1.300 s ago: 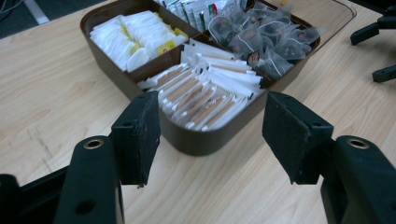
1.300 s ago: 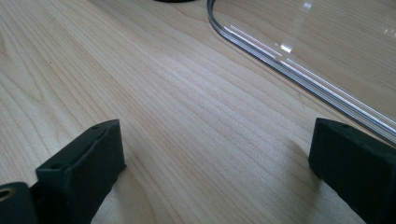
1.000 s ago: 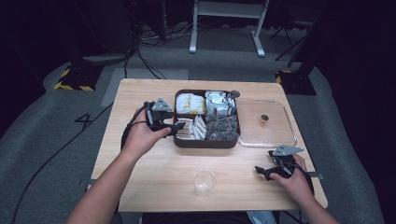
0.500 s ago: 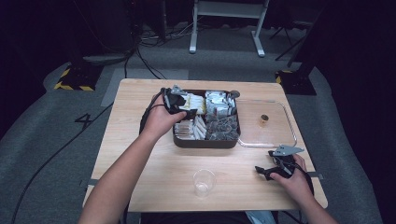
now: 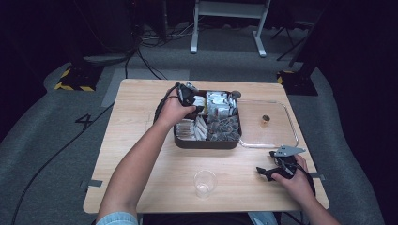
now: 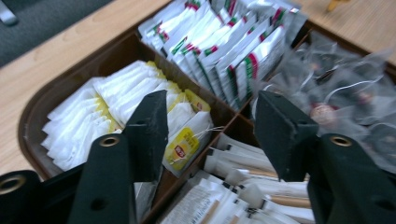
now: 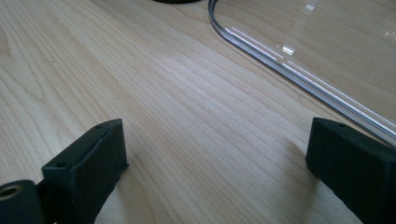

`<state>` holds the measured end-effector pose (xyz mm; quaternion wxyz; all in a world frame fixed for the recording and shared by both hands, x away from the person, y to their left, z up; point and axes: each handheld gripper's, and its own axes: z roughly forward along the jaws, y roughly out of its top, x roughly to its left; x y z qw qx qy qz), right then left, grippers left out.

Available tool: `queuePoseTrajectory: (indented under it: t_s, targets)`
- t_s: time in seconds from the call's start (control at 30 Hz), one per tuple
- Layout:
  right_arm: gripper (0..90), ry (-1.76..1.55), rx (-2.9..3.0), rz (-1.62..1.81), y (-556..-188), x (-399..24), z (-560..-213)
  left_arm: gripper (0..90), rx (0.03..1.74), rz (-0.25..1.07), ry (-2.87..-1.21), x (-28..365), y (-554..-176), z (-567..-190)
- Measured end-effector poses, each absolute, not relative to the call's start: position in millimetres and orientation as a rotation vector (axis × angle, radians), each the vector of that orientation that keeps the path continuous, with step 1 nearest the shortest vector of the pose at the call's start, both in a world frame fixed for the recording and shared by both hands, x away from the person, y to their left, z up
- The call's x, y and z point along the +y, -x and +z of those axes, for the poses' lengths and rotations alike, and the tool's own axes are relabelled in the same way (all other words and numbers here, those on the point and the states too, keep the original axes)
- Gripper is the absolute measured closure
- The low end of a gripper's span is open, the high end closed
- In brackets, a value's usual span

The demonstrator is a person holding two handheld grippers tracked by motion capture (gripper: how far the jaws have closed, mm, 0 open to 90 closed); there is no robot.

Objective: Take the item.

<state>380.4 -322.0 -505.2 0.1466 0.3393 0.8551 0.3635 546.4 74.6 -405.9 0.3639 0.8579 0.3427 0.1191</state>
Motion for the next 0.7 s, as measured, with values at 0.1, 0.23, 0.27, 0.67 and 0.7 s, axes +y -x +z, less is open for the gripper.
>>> queuePoseTrajectory:
  t_s: [0.1,0.23,0.27,0.67,0.7]
  targets:
    - [5.2,-0.976,2.461,1.046,-380.4,-322.0,-505.2,48.4,0.89,0.289,-2.24,75.3,-556.0,-417.8]
    - [5.2,-0.976,2.462,1.047,-380.4,-322.0,-505.2,51.5,0.945,0.302,-2.223,76.5,-565.9,-429.6]
    - [5.2,-0.976,2.462,1.047,-380.5,-322.0,-505.2,52.1,0.969,0.29,-2.205,77.0,-568.2,-432.2]
    - [5.2,-0.969,2.469,1.051,-381.1,-322.1,-505.2,62.9,1.074,0.24,-2.183,83.0,-576.3,-447.2]
    - [5.1,-0.969,2.469,1.05,-381.1,-322.1,-505.2,63.6,1.07,0.231,-2.187,82.5,-576.2,-447.2]
